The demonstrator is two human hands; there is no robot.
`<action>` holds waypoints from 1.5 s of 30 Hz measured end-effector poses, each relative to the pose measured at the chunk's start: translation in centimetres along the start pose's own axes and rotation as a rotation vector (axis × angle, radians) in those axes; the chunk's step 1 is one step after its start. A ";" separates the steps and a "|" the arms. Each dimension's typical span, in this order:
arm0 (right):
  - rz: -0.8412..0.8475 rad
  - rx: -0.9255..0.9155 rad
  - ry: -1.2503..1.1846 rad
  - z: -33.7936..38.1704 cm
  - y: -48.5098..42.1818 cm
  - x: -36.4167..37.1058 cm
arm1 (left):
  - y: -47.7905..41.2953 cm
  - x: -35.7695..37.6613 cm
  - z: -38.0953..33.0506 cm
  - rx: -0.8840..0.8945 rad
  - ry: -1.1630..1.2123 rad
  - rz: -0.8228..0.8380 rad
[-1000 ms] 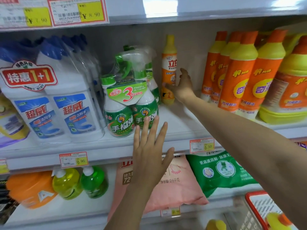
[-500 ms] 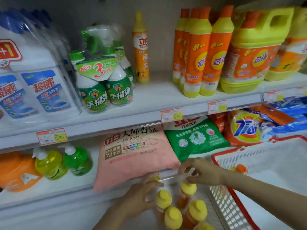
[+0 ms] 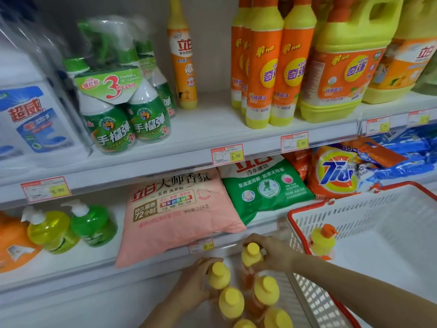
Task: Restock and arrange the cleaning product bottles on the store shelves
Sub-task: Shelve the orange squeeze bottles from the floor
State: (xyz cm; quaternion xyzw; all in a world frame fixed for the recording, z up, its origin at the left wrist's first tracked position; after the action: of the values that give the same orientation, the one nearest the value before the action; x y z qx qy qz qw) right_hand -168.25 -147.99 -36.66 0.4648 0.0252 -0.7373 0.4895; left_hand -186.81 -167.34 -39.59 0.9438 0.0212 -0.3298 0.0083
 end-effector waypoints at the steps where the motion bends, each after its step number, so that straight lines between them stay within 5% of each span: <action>1: -0.004 0.003 -0.007 -0.3 0.0 0.2 | -0.1 0.3 0.3 -0.018 0.032 -0.021; 9: -0.208 0.002 -0.134 1.4 2.3 -2.9 | 0.0 -2.0 -2.8 0.024 0.109 -0.270; 15: -0.428 -0.182 -0.258 8.9 8.3 -11.2 | 0.2 -9.1 -11.4 0.135 0.107 -0.503; 23: -0.691 -0.461 -0.356 19.2 14.4 -22.3 | -0.8 -20.0 -24.5 0.382 -0.084 -0.804; 29: -0.911 -0.531 -0.316 23.0 12.6 -25.0 | -3.4 -24.0 -26.2 0.433 -0.235 -1.004; 45: -0.960 -0.205 -0.223 26.8 1.5 -29.4 | -13.0 -28.5 -24.0 0.248 -0.366 -0.984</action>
State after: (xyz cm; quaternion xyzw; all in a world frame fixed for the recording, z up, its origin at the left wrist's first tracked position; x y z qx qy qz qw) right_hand -182.19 -141.43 0.05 0.2689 0.2559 -0.9182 0.1380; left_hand -194.74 -154.62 -3.10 0.7435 0.4198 -0.4538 -0.2551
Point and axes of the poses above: each hand's wrist, its own y-axis away from the middle knuckle, its own x-axis out of the palm, z = x × y, the point moved 1 cm from there along -y, towards the middle knuckle, and after that the axes turned 12 degrees about x, right-handed, at the moved point
